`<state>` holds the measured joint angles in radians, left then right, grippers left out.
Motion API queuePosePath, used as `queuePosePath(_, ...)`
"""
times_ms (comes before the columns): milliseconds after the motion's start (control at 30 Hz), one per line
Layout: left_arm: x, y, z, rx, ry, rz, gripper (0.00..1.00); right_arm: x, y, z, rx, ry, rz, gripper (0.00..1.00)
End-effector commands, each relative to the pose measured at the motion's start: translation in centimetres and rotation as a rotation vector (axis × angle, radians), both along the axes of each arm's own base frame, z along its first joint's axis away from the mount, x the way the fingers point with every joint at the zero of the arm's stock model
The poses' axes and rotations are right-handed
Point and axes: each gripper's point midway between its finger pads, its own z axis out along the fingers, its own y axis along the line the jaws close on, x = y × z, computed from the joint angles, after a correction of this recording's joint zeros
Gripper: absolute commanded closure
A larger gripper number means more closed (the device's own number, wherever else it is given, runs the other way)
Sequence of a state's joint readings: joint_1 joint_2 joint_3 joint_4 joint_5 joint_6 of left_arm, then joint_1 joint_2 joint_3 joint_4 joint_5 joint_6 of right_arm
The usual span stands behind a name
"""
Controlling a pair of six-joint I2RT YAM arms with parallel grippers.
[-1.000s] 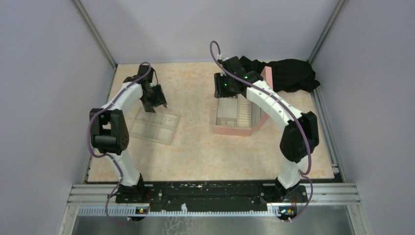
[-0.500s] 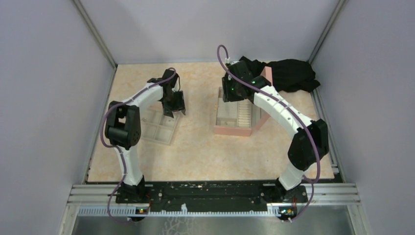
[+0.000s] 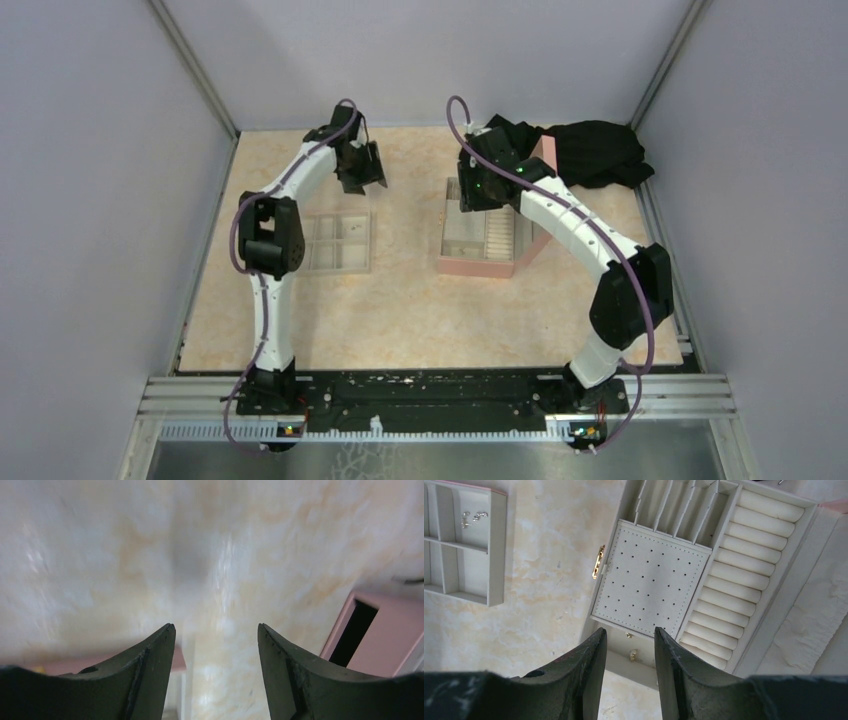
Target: Organize the mixed jewelry
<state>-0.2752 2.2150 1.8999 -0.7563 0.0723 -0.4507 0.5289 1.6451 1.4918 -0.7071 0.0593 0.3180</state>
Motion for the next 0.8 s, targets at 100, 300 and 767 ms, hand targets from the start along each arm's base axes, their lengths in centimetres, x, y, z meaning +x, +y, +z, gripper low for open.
queuePosePath(100, 7.8, 4.5, 3.3, -0.090, -0.137, 0.102, 0.32, -0.3, -0.5, 2.2, 0.035, -0.042, -0.032, 0.60)
queuePosePath(300, 5.3, 13.3, 4.2, 0.033, -0.127, 0.143, 0.31, -0.5, -0.4, 2.0, 0.060, -0.036, -0.048, 0.60)
queuePosePath(767, 0.9, 21.2, -2.6, 0.010, 0.069, 0.279, 0.31, 0.9, 2.4, 1.4, 0.113, -0.007, 0.028, 0.60)
